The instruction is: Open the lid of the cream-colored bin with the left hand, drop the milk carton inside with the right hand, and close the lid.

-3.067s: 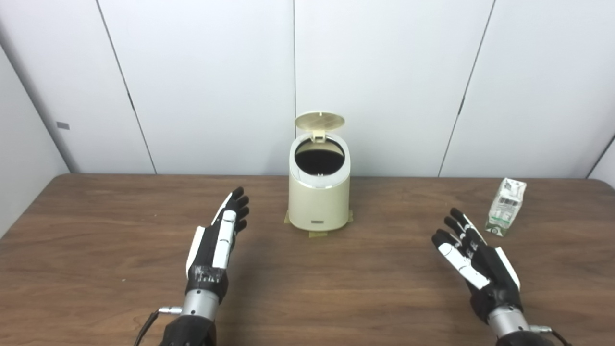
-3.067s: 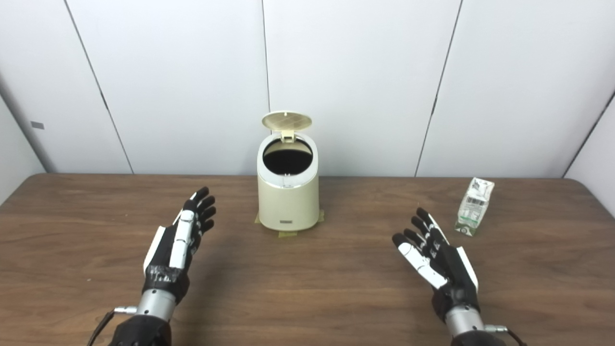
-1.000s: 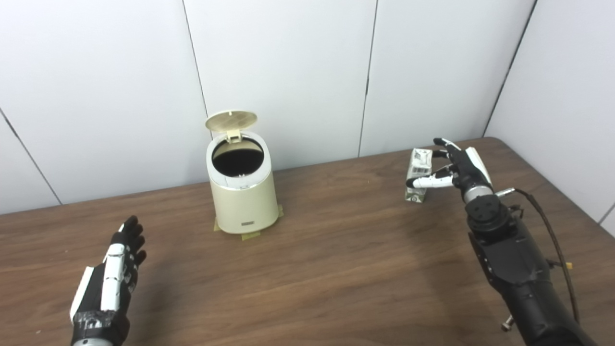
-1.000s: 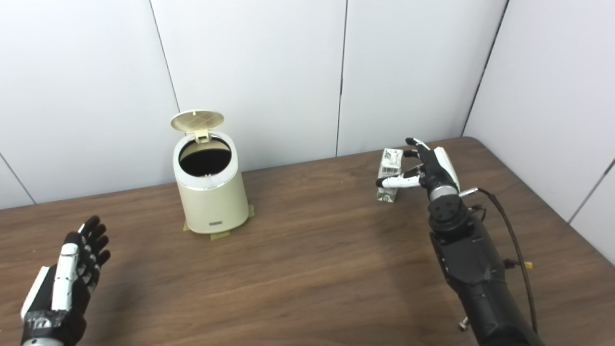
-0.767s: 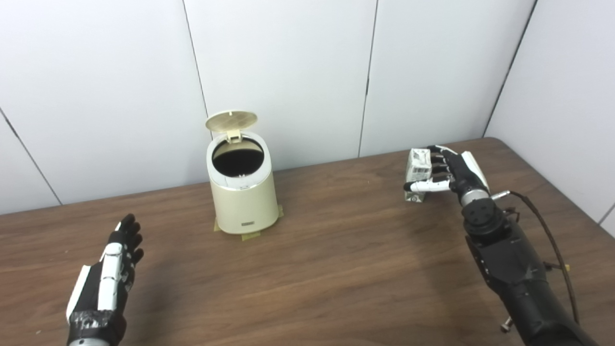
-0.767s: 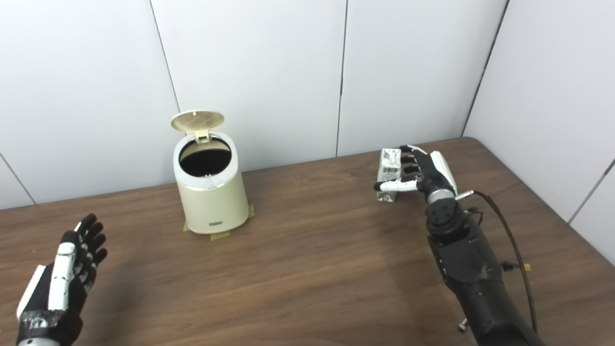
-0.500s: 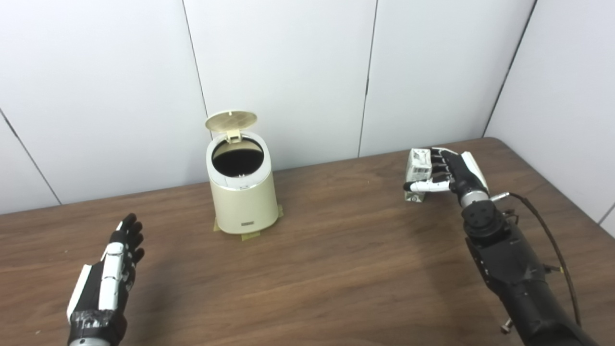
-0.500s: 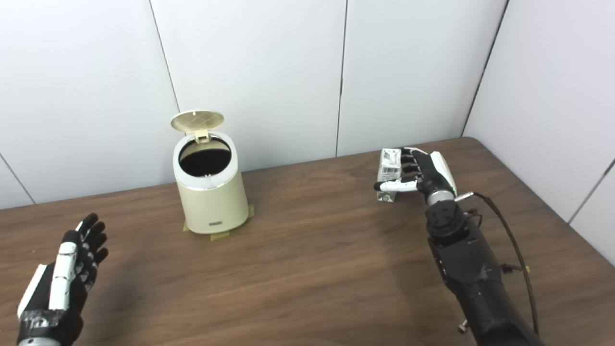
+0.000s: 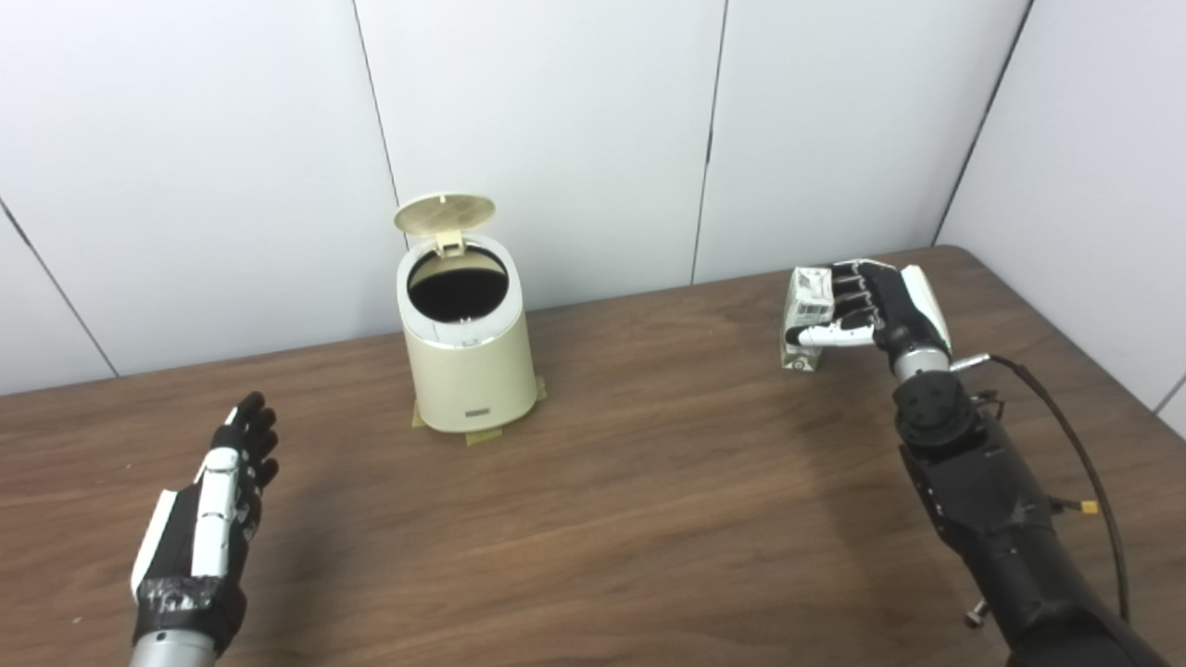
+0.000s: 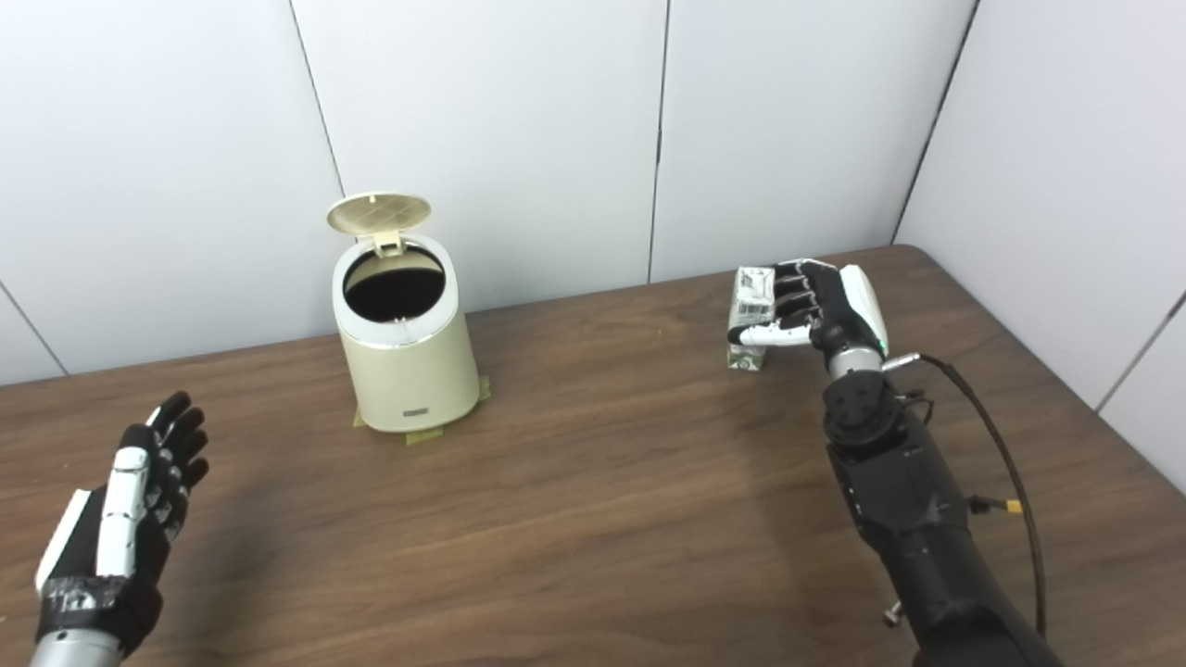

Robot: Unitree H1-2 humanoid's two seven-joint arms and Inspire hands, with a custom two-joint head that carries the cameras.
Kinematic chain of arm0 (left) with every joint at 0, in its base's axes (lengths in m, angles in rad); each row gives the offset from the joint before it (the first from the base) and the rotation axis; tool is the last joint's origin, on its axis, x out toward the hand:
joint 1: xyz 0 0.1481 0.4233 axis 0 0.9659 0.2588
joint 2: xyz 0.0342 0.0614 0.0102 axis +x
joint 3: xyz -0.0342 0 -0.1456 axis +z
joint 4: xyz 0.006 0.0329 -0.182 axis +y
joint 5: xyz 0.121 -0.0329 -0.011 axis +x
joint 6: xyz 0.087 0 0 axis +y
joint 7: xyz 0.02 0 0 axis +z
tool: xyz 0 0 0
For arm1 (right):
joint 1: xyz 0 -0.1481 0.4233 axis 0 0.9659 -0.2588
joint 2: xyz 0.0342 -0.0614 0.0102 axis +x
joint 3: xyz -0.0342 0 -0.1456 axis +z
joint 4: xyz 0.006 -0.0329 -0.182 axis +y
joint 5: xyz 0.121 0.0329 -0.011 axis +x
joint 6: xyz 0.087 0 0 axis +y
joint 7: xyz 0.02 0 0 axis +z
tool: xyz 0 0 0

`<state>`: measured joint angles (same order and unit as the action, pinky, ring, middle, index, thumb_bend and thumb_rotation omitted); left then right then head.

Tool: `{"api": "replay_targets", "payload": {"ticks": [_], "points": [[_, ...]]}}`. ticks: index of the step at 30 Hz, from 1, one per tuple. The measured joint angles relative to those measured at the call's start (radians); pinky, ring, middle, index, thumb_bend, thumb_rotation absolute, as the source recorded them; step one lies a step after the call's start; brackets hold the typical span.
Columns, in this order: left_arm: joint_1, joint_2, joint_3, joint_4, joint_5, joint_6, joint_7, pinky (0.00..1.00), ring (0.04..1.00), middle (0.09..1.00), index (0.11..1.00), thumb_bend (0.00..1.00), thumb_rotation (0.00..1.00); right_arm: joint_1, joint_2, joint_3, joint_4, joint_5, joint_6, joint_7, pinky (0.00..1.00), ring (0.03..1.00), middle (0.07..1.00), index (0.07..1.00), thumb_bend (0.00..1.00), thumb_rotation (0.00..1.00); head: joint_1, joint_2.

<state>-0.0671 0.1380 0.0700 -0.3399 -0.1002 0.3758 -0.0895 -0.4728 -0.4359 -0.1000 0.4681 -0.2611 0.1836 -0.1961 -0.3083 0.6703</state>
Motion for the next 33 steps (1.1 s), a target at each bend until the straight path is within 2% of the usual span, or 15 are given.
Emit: {"api": "replay_targets", "payload": {"ticks": [9,13,15,16,17,19,24,33], "points": [[0.000,0.000,0.002,-0.002,-0.001,0.001,0.001,1.00,0.992,0.974,0.977,0.45,1.00,0.002,0.014,0.002,-0.038,0.014,0.004,0.005,0.60,0.619,0.642,0.661,0.82,0.06,0.000,0.008],[0.000,0.000,0.003,-0.003,-0.001,0.002,0.001,1.00,0.992,0.974,0.983,0.45,1.00,0.003,0.015,0.002,-0.040,0.014,0.004,0.005,0.59,0.610,0.633,0.652,0.83,0.06,0.003,0.006],[0.000,0.000,0.003,-0.003,-0.002,0.002,0.000,1.00,0.991,0.973,0.981,0.46,1.00,0.005,0.015,0.001,-0.040,0.013,0.003,0.001,0.56,0.583,0.606,0.631,0.82,0.02,0.006,0.006],[0.000,0.000,0.003,-0.003,-0.003,0.002,0.000,1.00,0.994,0.977,0.984,0.46,1.00,0.005,0.015,0.001,-0.039,0.011,0.002,-0.005,0.52,0.553,0.528,0.564,0.65,0.01,0.006,0.006],[0.000,0.000,0.004,-0.003,-0.004,0.002,0.000,1.00,0.996,0.980,0.987,0.45,1.00,0.007,0.017,0.000,-0.039,0.006,-0.001,-0.018,0.48,0.520,0.497,0.541,0.59,0.00,0.006,0.006],[0.000,0.000,0.004,-0.003,-0.006,0.002,0.000,1.00,0.999,0.980,0.987,0.44,1.00,0.009,0.025,-0.007,-0.037,0.000,-0.019,-0.051,0.40,0.433,0.489,0.524,0.53,0.00,0.006,0.006],[0.000,0.000,0.003,-0.003,-0.008,0.002,-0.001,1.00,1.000,0.983,0.987,0.43,1.00,0.019,0.041,-0.008,-0.030,-0.015,-0.061,-0.097,0.37,0.404,0.476,0.515,0.52,0.00,0.008,0.008],[0.001,-0.001,0.003,-0.003,-0.008,0.004,0.001,1.00,0.995,0.976,0.984,0.43,1.00,0.020,0.039,-0.009,-0.014,-0.017,-0.094,-0.102,0.37,0.396,0.509,0.484,0.52,0.00,0.012,0.008]]}}
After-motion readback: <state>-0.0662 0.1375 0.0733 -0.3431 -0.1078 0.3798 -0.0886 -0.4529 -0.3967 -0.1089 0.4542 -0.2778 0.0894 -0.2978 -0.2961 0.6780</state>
